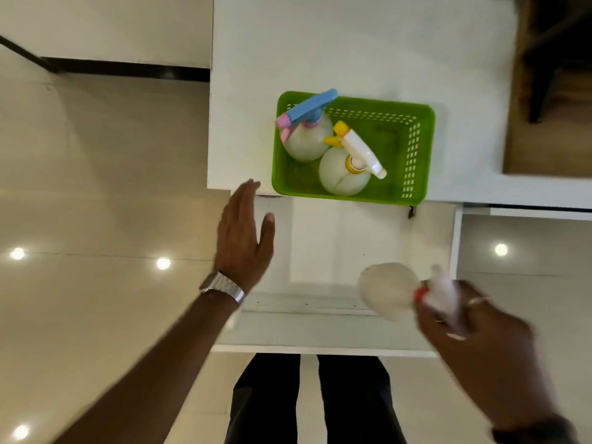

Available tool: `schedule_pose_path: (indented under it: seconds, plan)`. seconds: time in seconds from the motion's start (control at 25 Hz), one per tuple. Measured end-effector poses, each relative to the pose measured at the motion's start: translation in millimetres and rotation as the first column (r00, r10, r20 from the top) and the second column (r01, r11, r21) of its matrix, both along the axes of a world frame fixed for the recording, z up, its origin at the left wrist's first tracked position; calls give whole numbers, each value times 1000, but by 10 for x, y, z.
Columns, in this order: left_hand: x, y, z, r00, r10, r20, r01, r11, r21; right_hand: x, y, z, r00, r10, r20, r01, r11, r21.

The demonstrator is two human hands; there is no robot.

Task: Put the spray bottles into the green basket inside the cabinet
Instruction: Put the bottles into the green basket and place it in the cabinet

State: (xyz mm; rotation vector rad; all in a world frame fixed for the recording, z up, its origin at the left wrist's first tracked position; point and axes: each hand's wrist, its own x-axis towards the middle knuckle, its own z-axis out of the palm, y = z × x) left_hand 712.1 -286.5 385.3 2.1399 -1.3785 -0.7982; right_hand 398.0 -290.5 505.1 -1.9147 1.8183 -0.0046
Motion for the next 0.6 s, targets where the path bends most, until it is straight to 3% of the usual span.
schedule_pose_path:
  seconds: [0.12,0.28,0.4,0.48,0.6]
  plan:
    - [98,-350,136,999,18,28,-14,992,-123,-181,-558,506,954,-121,273,161,979,-128]
    - [140,-538,129,999,37,20,-34,990,-140,140,-1383,664,899,-25,437,203,907,-368]
    - [105,-607,54,983,141,-115,-149,987,-67,378,-1860,357,971,73,227,41,887,-460]
    - [80,-673,-1,952,241,-187,-245,969,0,582,-2047,42,989,115,93,-77,938,-339]
    - [33,-746,-28,935,297,-195,-295,955,37,733,-2183,-288,979,195,62,-181,967,-177]
